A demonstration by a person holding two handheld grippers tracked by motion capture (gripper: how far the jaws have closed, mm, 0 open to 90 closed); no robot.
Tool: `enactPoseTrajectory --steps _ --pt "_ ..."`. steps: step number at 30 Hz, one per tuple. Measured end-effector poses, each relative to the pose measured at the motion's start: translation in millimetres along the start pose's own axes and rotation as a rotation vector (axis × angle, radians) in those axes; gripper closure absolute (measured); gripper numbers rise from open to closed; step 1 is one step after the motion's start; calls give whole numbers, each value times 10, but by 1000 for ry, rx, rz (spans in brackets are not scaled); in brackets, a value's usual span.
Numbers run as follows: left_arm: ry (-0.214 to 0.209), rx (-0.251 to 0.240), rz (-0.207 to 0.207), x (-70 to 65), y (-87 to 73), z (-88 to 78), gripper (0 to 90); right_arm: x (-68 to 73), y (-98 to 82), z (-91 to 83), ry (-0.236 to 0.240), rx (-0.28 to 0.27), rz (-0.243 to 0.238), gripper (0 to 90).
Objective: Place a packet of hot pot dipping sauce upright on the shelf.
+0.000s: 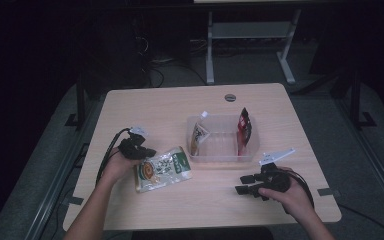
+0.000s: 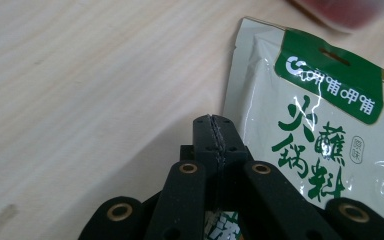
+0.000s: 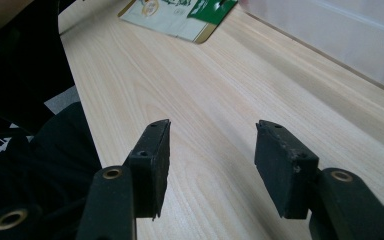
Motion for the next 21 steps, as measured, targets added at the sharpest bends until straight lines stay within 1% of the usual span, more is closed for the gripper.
enactPoseTrajectory --steps 1,3,4,5,6,7,8,9,10,11,12,13,14,15,16,17,18,19,20,21 --pt "-13 5 13 -30 -10 -5 897 2 0 -1 0 0 1 478" --pt "-31 5 12 -110 -9 -2 896 5 3 -1 0 -1 2 478" --pt "-37 22 37 -144 -16 -15 897 5 4 -1 -1 -1 3 478" --pt "-40 20 41 -190 -14 -17 897 6 3 -2 -1 0 3 477" --pt "-49 13 34 -244 -11 -17 897 4 2 -3 -1 0 1 477" --pt "-59 30 60 -277 -25 -31 897 2 1 -5 -1 0 1 477" --pt "-64 21 58 -327 -23 -30 896 -1 1 -5 -2 0 2 477" --pt "-71 35 75 -362 -35 -40 897 -6 3 -3 -2 -2 0 476" --pt "-74 36 74 -409 -31 -39 897 -10 4 0 -2 -2 -1 476" --pt "-74 36 74 -409 -31 -39 897 -10 4 0 -2 -2 -1 476" --pt "-81 38 82 -464 -31 -45 897 -12 4 3 -3 -1 -2 476" --pt "-91 52 100 -497 -42 -55 897 -6 -1 8 -3 4 -2 475" --pt "-106 40 95 -576 -44 -49 897 -3 -2 8 -2 5 0 475" --pt "-115 48 104 -606 -55 -53 897 -1 -2 8 -2 3 0 474" --pt "-120 38 84 -652 -49 -47 897 -3 -2 8 -3 2 0 474" --pt "-122 47 104 -664 -53 -55 897 -7 1 8 -3 -1 2 473" --pt "-122 47 104 -664 -53 -55 896 -7 1 8 -3 -1 2 473" --pt "-103 26 111 -675 -28 -90 896 -15 0 13 -3 -1 11 471" --pt "-103 26 111 -675 -28 -90 896 -15 0 13 -3 -1 11 471" --pt "-86 -16 89 -669 8 -192 896 -22 -7 15 -11 4 15 469"
Point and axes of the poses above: each handheld gripper's, and its own axes: z roughly forward along the jaws, y roughly out of its top, x roughly to its left, the point moved 7 cm from there along z, roughly forward along the jaws, and after that the axes turned 10 degrees about z, right-handed, at the moved point
